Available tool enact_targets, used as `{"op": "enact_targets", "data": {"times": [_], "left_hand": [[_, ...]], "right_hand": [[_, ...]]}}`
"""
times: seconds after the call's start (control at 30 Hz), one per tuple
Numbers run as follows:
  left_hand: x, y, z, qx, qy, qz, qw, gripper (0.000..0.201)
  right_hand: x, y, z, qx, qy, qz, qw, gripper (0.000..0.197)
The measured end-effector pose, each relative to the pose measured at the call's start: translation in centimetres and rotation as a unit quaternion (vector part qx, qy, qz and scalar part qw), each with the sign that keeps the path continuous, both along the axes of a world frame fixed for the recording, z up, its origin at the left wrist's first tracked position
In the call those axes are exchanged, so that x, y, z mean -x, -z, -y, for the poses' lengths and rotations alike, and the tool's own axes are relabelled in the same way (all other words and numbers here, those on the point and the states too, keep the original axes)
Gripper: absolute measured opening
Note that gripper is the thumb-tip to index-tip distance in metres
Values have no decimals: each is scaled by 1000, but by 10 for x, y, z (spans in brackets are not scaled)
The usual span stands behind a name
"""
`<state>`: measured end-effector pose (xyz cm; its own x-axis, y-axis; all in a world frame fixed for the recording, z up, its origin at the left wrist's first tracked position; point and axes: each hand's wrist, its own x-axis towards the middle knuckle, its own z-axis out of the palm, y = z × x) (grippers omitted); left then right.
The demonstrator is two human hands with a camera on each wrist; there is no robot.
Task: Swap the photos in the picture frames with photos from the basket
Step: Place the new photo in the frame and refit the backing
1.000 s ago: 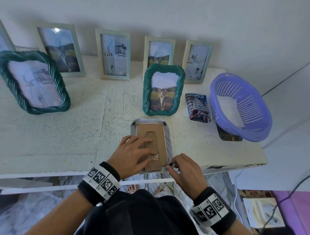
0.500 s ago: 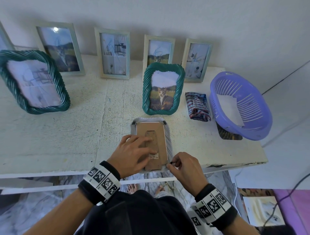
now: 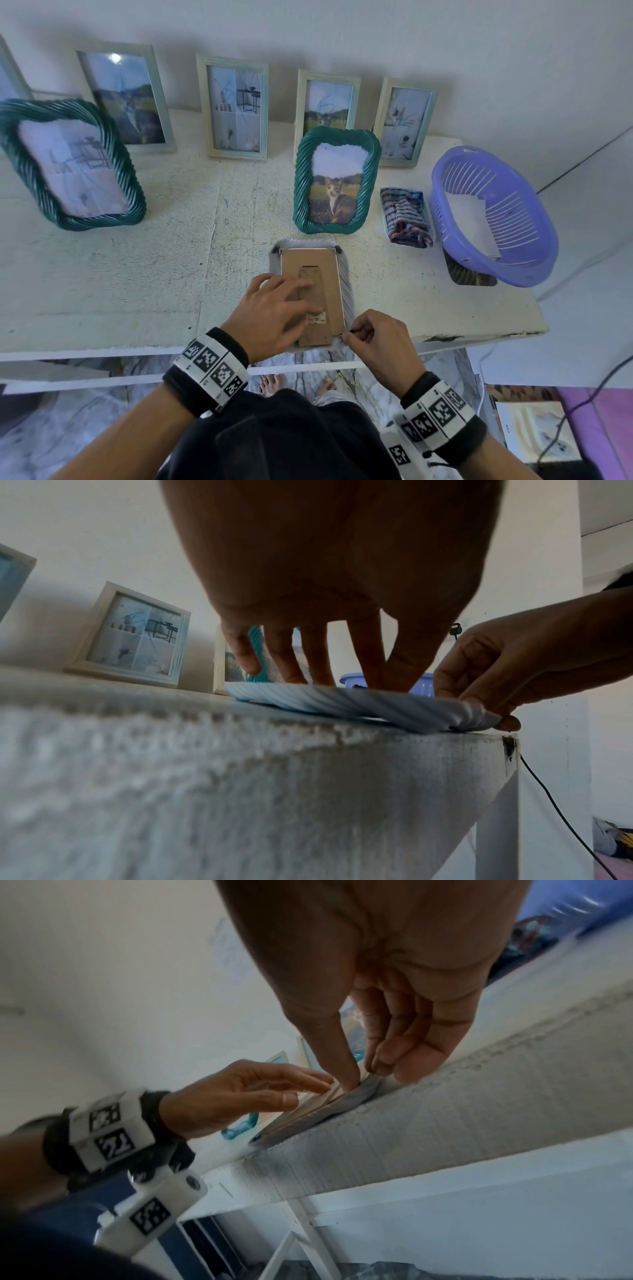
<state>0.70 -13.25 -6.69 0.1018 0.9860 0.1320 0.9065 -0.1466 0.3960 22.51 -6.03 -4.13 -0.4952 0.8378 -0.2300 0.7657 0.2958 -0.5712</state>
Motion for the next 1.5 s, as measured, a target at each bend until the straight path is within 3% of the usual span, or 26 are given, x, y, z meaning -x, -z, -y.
{"op": "enact_targets", "data": {"times": [0.13, 0.43, 0.77, 1.0, 1.3, 1.5], "left_hand": [[0, 0, 0, 7, -2, -5, 1000, 29], [1, 2, 0, 10, -2, -4, 1000, 30], [2, 3, 2, 14, 0, 4, 1000, 31], [2, 3, 1, 13, 2, 7, 1000, 30], [3, 5, 1, 13, 4, 8, 1000, 32], [3, 3, 1, 9, 5, 13, 1000, 31]], "right_hand": [[3, 1, 1, -19, -6, 24, 1000, 12], [-1, -1, -2, 40, -6, -43, 998, 8], [-3, 8, 7, -132, -82, 22, 988, 11], [-2, 5, 2, -5, -26, -32, 999, 10], [-4, 8, 5, -75, -66, -17, 995, 9], [-4, 7, 3, -68, -91, -22, 993, 7]]}}
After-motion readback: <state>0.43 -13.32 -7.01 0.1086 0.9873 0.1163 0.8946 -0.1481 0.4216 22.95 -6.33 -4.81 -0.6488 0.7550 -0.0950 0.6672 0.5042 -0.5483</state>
